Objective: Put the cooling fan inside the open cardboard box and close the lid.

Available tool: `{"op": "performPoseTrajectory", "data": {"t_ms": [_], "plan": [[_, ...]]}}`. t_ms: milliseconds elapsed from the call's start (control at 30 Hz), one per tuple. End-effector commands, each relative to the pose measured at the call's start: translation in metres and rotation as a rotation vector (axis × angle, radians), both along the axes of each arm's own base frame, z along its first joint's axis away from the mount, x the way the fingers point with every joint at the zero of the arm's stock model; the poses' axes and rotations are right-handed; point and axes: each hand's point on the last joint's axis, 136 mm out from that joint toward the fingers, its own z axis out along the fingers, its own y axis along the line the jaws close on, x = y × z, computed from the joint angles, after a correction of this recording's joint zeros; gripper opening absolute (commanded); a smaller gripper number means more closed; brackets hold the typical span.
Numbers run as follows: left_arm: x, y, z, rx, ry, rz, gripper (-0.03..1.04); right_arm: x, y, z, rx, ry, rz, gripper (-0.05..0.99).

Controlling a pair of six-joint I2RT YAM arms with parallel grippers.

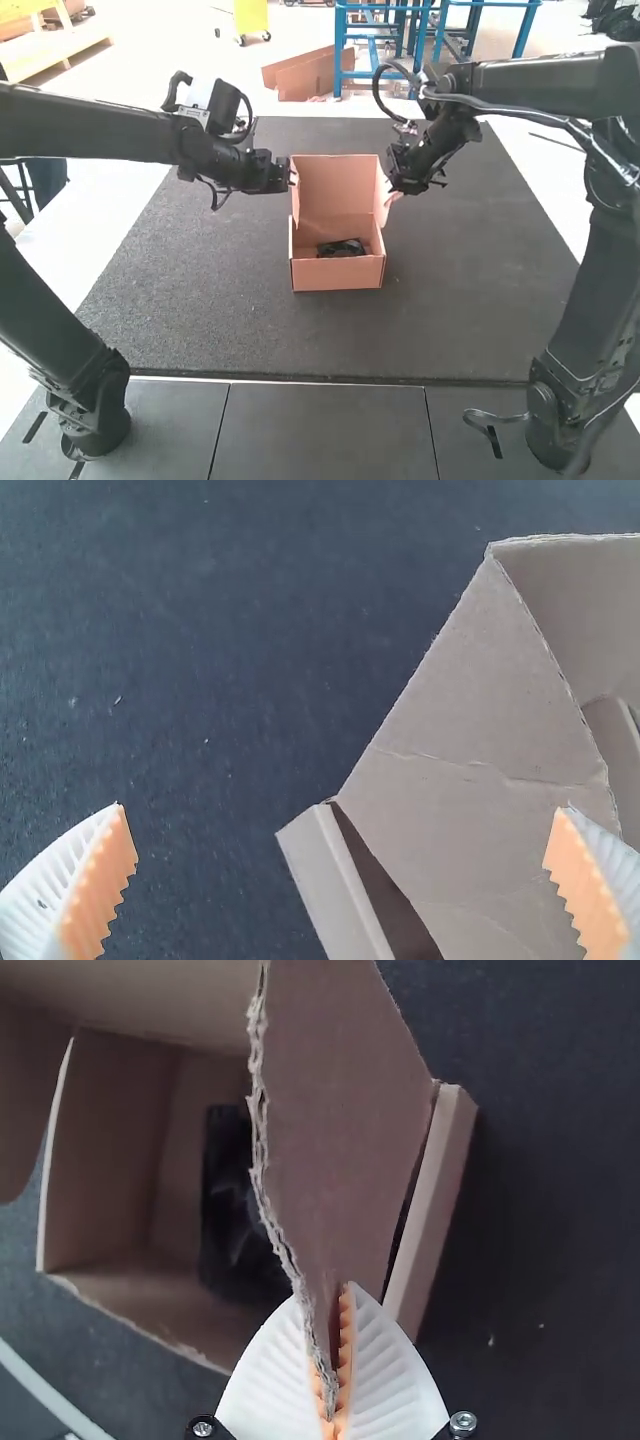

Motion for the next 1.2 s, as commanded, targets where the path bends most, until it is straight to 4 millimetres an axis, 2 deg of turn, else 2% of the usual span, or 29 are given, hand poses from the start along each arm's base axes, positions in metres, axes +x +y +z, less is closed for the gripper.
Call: {"op": "performPoseTrajectory", "data": {"t_ms": [0,367,533,667,967,1167], "plan": [[-0.007,-0.003,0.011,-0.021,-0.023,-0.015,0.97,-0.016,0.010,0.005,0.035,0.018,0.021,-0.01],[-0.019,0.001,0.000,-0.015,-0.004,-0.016,0.97,-0.033,0.028,0.006,0.116,0.065,0.051,-0.01],[-0.023,0.002,-0.002,-0.016,0.000,-0.016,0.97,-0.049,0.036,-0.009,0.103,0.101,0.080,-0.01],[-0.030,0.003,-0.006,-0.018,0.004,-0.021,0.97,-0.057,0.034,-0.021,0.081,0.120,0.088,-0.01],[-0.045,0.003,-0.012,-0.019,0.027,-0.039,0.97,-0.054,0.015,-0.039,-0.032,0.077,0.090,-0.01],[-0.041,0.012,0.023,-0.030,-0.069,0.007,0.97,-0.047,0.011,-0.038,-0.062,0.051,0.076,-0.01]]}}
